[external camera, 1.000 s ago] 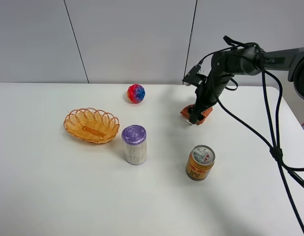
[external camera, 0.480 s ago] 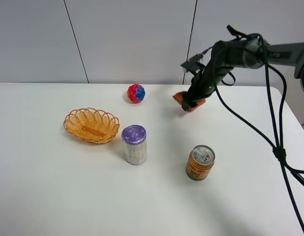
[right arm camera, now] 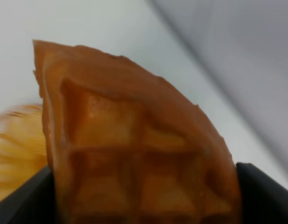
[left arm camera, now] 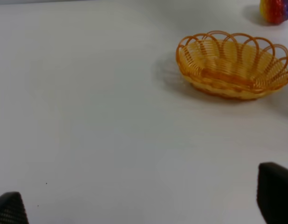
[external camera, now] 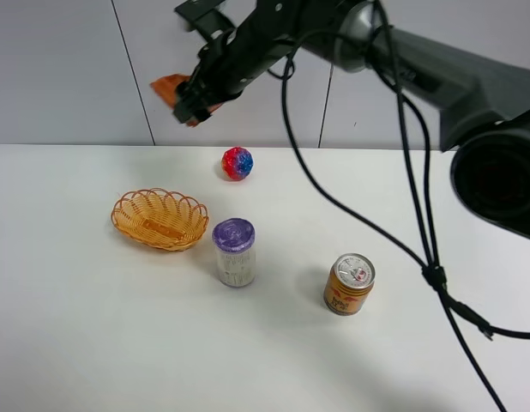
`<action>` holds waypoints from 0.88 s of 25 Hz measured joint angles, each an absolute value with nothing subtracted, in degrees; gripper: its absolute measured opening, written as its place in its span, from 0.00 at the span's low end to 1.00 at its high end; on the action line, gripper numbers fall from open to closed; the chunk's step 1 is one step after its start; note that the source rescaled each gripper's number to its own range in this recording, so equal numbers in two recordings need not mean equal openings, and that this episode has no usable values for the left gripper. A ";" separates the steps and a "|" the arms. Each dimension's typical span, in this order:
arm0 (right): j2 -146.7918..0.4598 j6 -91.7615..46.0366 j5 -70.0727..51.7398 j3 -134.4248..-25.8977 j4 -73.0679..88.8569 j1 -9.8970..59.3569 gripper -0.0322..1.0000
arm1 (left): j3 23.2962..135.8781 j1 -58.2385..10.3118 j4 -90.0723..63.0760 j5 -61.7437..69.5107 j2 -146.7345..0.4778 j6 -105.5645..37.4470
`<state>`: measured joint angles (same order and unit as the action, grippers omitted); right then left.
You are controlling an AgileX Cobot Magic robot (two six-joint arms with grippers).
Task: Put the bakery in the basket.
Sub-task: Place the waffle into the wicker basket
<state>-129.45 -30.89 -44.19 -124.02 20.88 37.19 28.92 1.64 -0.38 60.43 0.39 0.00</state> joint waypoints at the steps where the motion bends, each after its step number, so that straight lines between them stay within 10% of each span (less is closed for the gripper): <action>1: -130.62 -30.76 -44.68 -124.27 22.20 38.80 0.07 | 28.92 1.64 -0.38 60.43 0.39 0.00; 22: -141.42 -17.71 -50.93 -124.43 22.33 43.89 0.21 | 28.92 1.64 -0.38 60.39 0.39 0.00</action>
<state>-141.42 -17.71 -50.93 -124.43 22.33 43.89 28.92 1.64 -0.38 60.39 0.39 0.00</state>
